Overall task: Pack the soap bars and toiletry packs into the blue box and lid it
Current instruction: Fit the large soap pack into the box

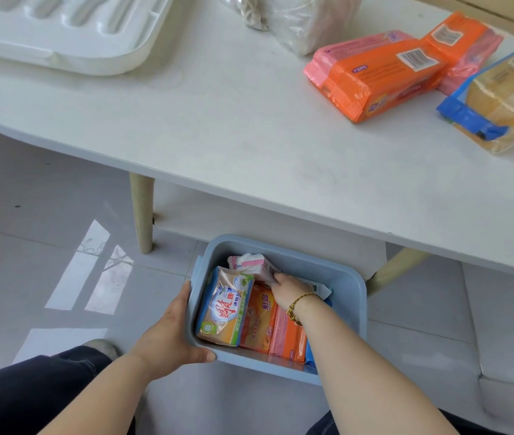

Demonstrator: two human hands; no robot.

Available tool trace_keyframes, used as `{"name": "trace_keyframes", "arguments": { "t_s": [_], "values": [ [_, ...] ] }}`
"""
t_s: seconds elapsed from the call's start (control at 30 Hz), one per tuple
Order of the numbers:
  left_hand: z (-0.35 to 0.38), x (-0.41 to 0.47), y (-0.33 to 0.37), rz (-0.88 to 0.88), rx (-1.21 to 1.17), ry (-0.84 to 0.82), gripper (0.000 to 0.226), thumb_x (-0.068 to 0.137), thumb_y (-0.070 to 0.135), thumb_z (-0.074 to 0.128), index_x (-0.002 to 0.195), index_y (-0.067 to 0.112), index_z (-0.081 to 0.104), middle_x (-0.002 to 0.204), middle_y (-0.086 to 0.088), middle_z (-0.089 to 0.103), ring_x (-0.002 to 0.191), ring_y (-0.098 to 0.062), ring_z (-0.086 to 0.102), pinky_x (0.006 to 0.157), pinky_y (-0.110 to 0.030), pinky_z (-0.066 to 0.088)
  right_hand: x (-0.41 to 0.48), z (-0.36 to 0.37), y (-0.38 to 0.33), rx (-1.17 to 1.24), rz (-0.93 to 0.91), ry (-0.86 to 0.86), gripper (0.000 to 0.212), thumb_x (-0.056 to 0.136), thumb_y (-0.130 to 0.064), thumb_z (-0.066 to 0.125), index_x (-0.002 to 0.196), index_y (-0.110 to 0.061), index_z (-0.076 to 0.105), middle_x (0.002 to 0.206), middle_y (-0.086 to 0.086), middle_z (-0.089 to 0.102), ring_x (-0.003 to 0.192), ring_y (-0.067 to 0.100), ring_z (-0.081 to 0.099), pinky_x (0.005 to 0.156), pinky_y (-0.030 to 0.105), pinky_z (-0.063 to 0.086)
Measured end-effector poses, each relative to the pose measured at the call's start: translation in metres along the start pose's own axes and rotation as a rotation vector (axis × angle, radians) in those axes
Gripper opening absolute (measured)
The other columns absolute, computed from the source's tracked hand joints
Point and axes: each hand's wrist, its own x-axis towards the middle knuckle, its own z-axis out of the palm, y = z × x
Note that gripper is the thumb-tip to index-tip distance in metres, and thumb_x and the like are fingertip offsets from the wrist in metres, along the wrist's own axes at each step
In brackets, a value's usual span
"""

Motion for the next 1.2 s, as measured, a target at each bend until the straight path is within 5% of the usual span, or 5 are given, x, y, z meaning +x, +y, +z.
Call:
{"name": "trace_keyframes", "arguments": {
  "t_s": [0.33, 0.53, 0.77, 0.97, 1.2],
  "values": [
    [0.0, -0.003, 0.005, -0.024, 0.032, 0.001, 0.126, 0.063, 0.022, 0.084, 0.144, 0.022, -0.013, 0.151, 0.0, 0.021, 0.134, -0.019, 0.03, 0.109, -0.031, 0.032, -0.006, 0.004, 0.027, -0.549, -0.132, 0.058, 0.076, 0.08, -0.009, 0.06, 0.145, -0.019, 0.019, 0.149, 0.004, 0.026, 0.129, 0.029, 0.03, 0.104, 0.035, 0.026],
    [-0.004, -0.006, 0.014, -0.061, 0.164, 0.034, 0.121, 0.064, 0.035, 0.082, 0.145, 0.02, -0.007, 0.151, 0.001, 0.024, 0.133, -0.018, 0.034, 0.106, -0.031, 0.036, -0.009, -0.01, 0.043, -0.482, -0.057, 0.194, 0.035, 0.094, -0.005, 0.036, 0.128, -0.003, 0.042, 0.13, 0.016, 0.049, 0.12, 0.029, 0.047, 0.096, 0.036, 0.042],
    [-0.012, -0.005, 0.076, 0.148, 0.459, 0.517, 0.043, 0.086, 0.039, 0.056, 0.123, 0.016, 0.056, 0.127, -0.004, 0.058, 0.111, -0.026, 0.055, 0.082, -0.034, 0.045, -0.009, -0.011, 0.055, -0.641, 0.021, 0.118, 0.028, 0.094, -0.002, 0.039, 0.117, -0.004, 0.054, 0.123, 0.012, 0.058, 0.113, 0.025, 0.054, 0.089, 0.03, 0.047],
    [0.007, 0.037, 0.103, 0.242, 0.835, 0.302, 0.037, 0.096, 0.025, 0.039, 0.132, 0.022, 0.044, 0.133, 0.002, 0.052, 0.122, -0.019, 0.045, 0.093, -0.031, 0.04, -0.002, -0.011, 0.06, -0.683, -0.018, 0.085, 0.026, 0.093, 0.0, 0.039, 0.112, -0.004, 0.056, 0.116, 0.007, 0.064, 0.105, 0.02, 0.061, 0.062, 0.024, 0.042],
    [0.023, 0.064, 0.111, 0.164, 0.965, 0.228, 0.031, 0.095, 0.027, 0.041, 0.122, 0.017, 0.053, 0.122, -0.003, 0.059, 0.114, -0.021, 0.052, 0.085, -0.031, 0.045, 0.0, -0.009, 0.068, -0.691, -0.09, 0.091, 0.023, 0.092, -0.001, 0.043, 0.108, -0.004, 0.059, 0.114, 0.009, 0.064, 0.103, 0.023, 0.061, 0.074, 0.027, 0.045]
  ]
}}
